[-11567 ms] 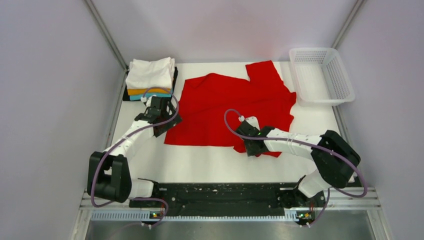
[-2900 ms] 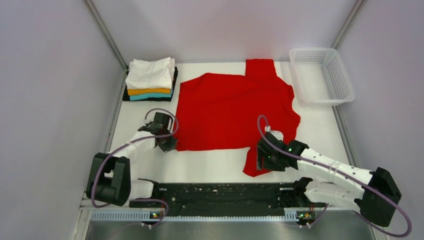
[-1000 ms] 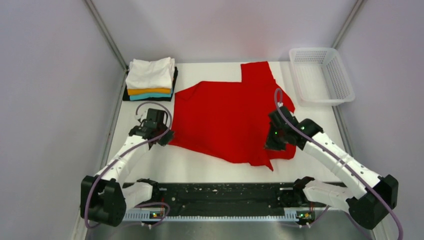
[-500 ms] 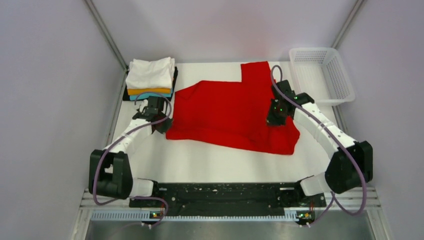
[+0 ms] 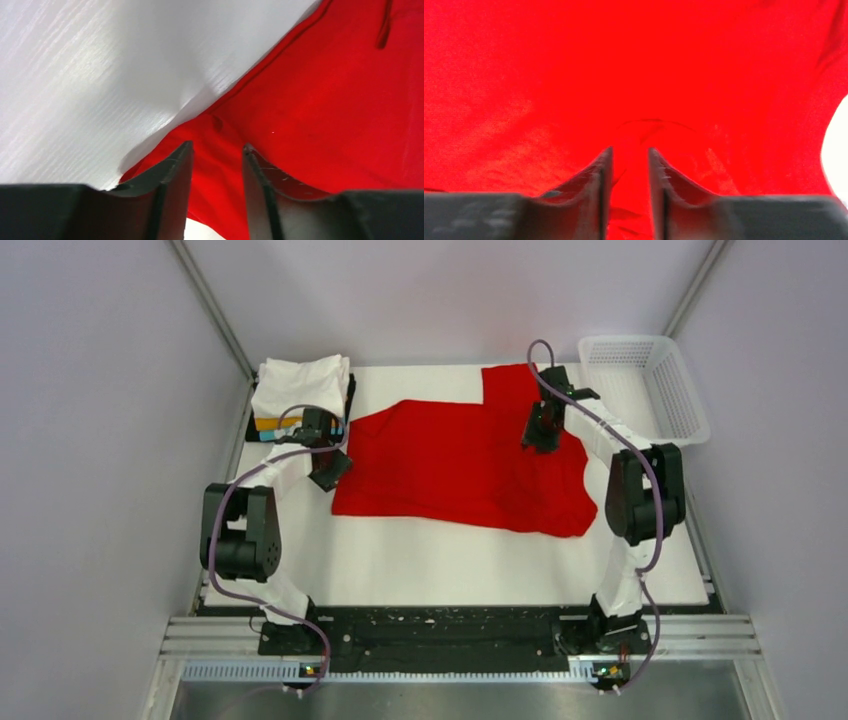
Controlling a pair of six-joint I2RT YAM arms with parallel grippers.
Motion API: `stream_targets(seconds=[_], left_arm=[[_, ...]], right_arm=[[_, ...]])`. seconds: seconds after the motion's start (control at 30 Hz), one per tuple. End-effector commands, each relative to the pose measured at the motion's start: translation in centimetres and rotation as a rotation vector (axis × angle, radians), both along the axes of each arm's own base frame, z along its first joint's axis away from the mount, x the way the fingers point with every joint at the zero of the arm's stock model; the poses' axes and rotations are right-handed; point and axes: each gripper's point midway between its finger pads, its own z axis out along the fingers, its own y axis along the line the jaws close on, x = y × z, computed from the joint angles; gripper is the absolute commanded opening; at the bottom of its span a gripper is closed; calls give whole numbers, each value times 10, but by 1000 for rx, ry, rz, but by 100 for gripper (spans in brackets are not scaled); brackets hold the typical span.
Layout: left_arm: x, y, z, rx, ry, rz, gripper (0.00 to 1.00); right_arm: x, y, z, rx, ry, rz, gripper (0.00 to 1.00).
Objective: Fold and stack the t-shirts
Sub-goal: Fold the flattened tshirt in 1/3 of the way
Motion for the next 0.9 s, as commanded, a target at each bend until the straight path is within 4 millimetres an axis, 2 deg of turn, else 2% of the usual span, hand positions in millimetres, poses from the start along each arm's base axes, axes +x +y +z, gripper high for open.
stream_targets(seconds=[0.0,0.03,0.07,0.2,0.27,0.33,0.4,0.53,0.63,0.87], left_arm=[[11,-7,18,-21,-35,-74,60],[9,-8,20,-24,-34,-84,64],[6,-8,21,-24,-29,-91,67],[-7,-7,25,-18,-29,-109,77],[-12,-9,28,-24,-30,-135,82],[-15,-14,31,-37,-37,-170,87],[-17,-19,35,-55,-48,-212,88],[-18,-35,35,-99,-69,-304,89],[-18,-44,24,-128,-39,-342,90],[-18,-49,2,-138,10,-355,90]], right_arm=[[41,-3,42,-42,-154,37,50],[38,-3,46,-45,-153,49,58],[32,-3,48,-43,-158,57,61],[-7,1,47,-67,-214,206,63],[-29,9,38,-88,-238,323,63],[-47,16,33,-113,-250,412,63],[-59,17,21,-132,-224,453,62],[-59,14,6,-186,-213,439,58],[-55,19,-1,-198,-198,443,55],[-44,7,-18,-276,-155,336,44]])
